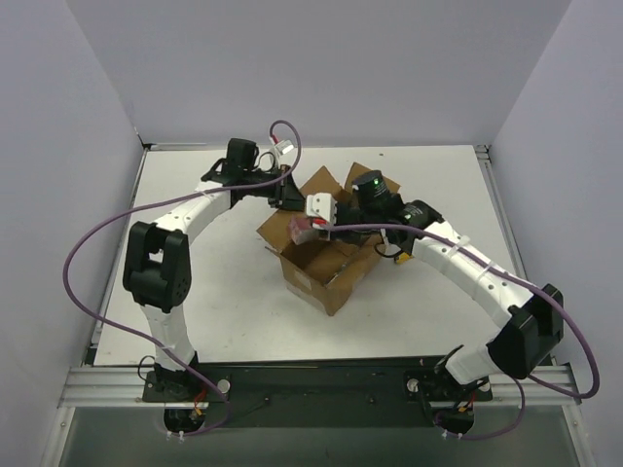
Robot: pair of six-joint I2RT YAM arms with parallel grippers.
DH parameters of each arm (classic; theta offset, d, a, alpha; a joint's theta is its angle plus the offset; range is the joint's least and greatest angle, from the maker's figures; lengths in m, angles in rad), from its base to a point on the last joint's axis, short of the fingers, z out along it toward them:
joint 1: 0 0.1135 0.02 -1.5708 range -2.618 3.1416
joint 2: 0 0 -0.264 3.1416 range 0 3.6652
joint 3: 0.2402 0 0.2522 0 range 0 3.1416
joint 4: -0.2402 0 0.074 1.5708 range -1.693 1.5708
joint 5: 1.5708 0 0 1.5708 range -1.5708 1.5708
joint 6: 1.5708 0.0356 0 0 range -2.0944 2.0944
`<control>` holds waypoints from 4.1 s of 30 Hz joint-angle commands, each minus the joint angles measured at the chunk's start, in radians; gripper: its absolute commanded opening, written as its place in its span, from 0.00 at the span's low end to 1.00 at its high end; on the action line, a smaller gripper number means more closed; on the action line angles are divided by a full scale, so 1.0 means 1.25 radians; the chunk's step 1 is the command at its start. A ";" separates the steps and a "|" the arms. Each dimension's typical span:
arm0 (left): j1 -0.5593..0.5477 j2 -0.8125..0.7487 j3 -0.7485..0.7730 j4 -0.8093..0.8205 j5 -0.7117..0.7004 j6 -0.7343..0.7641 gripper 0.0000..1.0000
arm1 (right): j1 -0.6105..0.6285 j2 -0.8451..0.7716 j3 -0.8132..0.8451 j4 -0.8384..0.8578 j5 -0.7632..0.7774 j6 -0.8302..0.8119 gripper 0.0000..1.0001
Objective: Unpack the express box
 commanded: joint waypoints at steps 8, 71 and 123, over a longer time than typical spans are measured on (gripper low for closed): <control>0.060 -0.048 0.013 -0.140 -0.194 0.100 0.09 | -0.125 -0.122 0.130 0.159 0.445 0.262 0.00; 0.022 -0.090 0.096 -0.129 -0.030 0.166 0.18 | -0.280 0.022 0.236 0.125 0.083 0.338 0.54; -0.019 -0.049 0.036 0.197 0.176 -0.070 0.00 | -0.032 0.219 -0.016 -0.136 -0.090 -0.305 0.99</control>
